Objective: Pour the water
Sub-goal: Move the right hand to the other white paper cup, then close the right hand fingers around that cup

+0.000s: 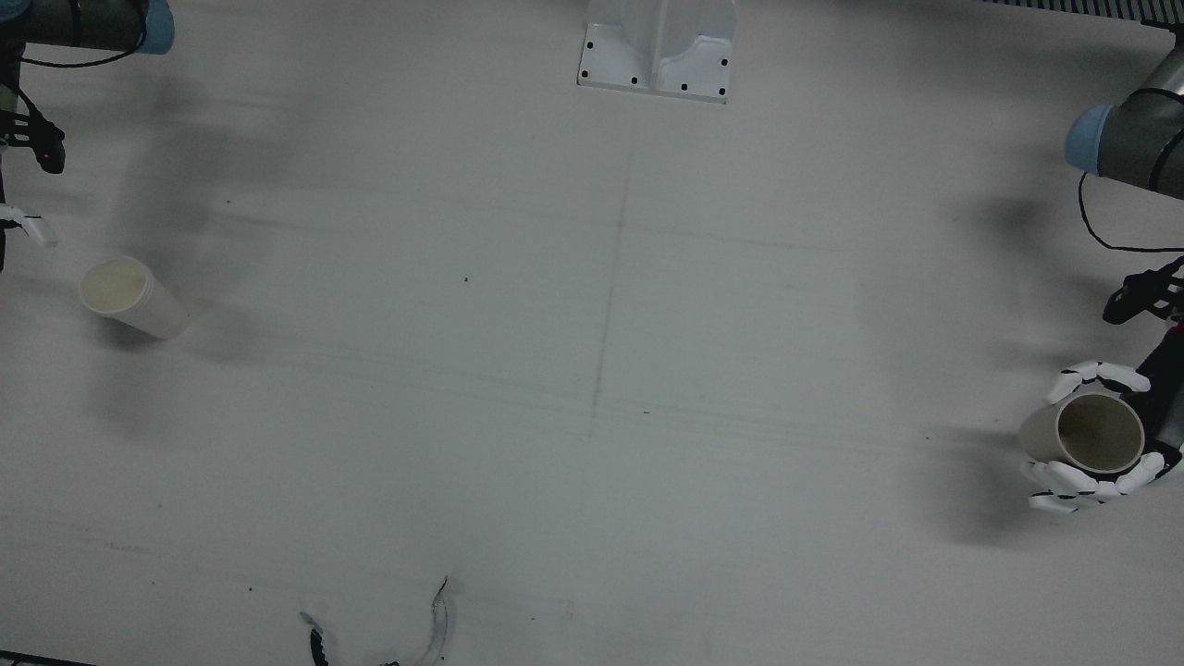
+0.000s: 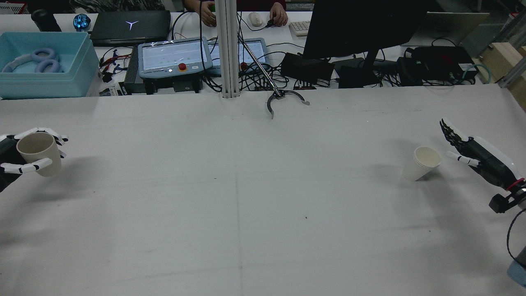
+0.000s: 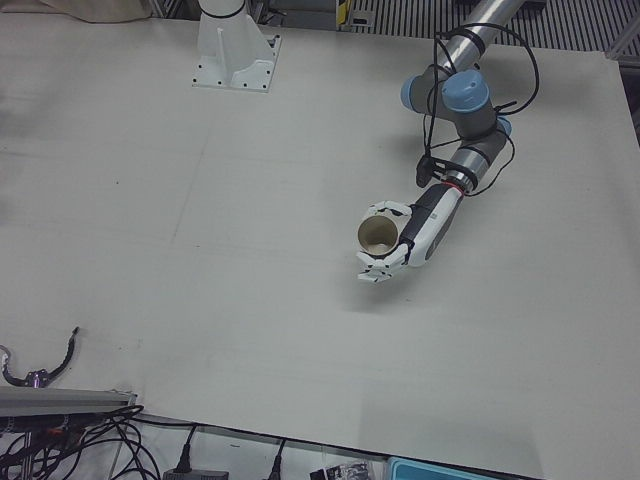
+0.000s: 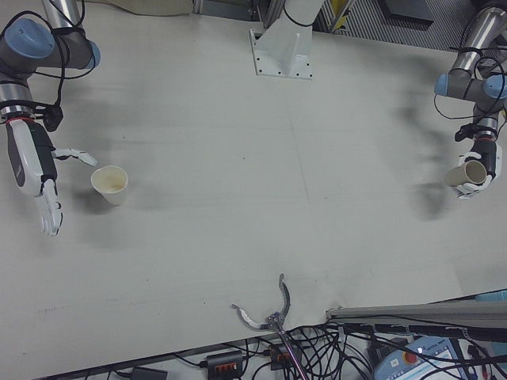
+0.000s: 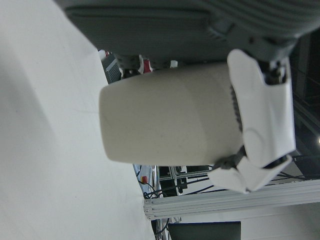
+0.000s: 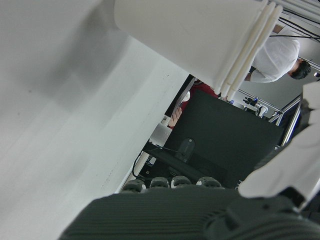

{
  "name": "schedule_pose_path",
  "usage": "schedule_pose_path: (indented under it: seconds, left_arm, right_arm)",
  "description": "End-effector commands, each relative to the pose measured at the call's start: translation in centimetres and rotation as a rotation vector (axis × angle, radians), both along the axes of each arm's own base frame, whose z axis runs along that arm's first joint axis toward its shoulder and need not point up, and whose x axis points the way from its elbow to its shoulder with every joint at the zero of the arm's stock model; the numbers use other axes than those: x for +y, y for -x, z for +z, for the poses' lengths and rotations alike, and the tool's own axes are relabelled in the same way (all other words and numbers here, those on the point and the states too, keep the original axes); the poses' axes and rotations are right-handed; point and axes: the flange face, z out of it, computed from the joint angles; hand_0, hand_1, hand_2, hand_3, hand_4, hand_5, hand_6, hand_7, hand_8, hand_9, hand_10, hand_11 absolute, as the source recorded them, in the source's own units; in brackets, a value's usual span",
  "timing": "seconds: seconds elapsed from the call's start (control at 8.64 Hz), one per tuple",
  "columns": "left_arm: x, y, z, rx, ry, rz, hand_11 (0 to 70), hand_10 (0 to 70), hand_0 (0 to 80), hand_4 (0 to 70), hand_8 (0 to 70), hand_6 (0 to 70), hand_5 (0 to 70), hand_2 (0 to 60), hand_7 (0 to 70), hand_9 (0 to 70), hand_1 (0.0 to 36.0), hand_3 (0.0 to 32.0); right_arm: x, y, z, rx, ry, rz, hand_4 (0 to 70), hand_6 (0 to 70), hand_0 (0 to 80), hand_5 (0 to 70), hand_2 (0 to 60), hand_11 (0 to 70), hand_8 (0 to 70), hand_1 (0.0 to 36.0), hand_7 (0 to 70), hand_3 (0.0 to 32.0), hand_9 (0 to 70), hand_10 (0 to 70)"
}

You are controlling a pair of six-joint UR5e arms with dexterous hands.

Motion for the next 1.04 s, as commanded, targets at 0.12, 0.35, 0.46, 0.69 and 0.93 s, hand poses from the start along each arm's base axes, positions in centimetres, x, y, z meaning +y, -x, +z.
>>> schedule_pose_path:
  seconds: [0.12,0.35,0.46,0.69,0.93]
  left_arm:
    - [0.1,-0.2,-0.2,-0.002,-0.004,0.002,36.1,23.8,47.2,22.1,16.9,26.3,39.8,60.0,42.7,26.8,29.1,0.0]
    - [0.1,-0.2,-0.2,-0.004,-0.005,0.002,36.4,23.9,47.2,21.9,16.8,26.2,39.3,60.0,42.5,26.7,28.9,0.0]
    - [0.1,-0.3,-0.2,-0.005,-0.006,0.003,36.5,24.0,47.1,21.9,17.0,26.3,39.3,60.0,42.4,26.8,28.9,0.0]
    - [0.0,-0.4,-0.1,-0.017,-0.008,0.002,37.0,24.4,46.9,21.9,17.2,26.4,39.0,60.0,42.1,27.1,28.4,0.0]
    - [-0.2,-0.6,-0.2,-0.021,-0.009,0.001,37.2,24.5,46.9,22.0,17.4,26.6,39.0,60.0,42.0,27.3,28.3,0.0]
  right_arm:
    - [0.9,2.8,0.2,0.042,-0.012,-0.059,0.0,0.0,23.6,0.0,24.8,1.0,0.0,12.4,0.0,0.0,0.0,0.0]
    - [1.1,3.7,0.1,0.043,-0.014,-0.076,0.0,0.0,23.8,0.0,25.1,1.0,0.0,12.4,0.0,0.0,0.0,0.0]
    - [1.2,3.9,0.2,0.049,-0.015,-0.082,0.0,0.0,23.3,0.0,25.0,1.0,0.0,12.2,0.0,0.0,0.0,0.0]
    - [0.9,5.4,-0.4,0.061,-0.034,-0.100,0.0,0.0,22.8,0.0,25.1,1.3,0.0,12.2,0.0,0.0,0.0,0.0]
    - [0.9,5.7,-0.6,0.060,-0.037,-0.103,0.0,0.0,24.3,0.0,25.3,1.5,0.0,12.4,0.0,0.0,0.0,0.1]
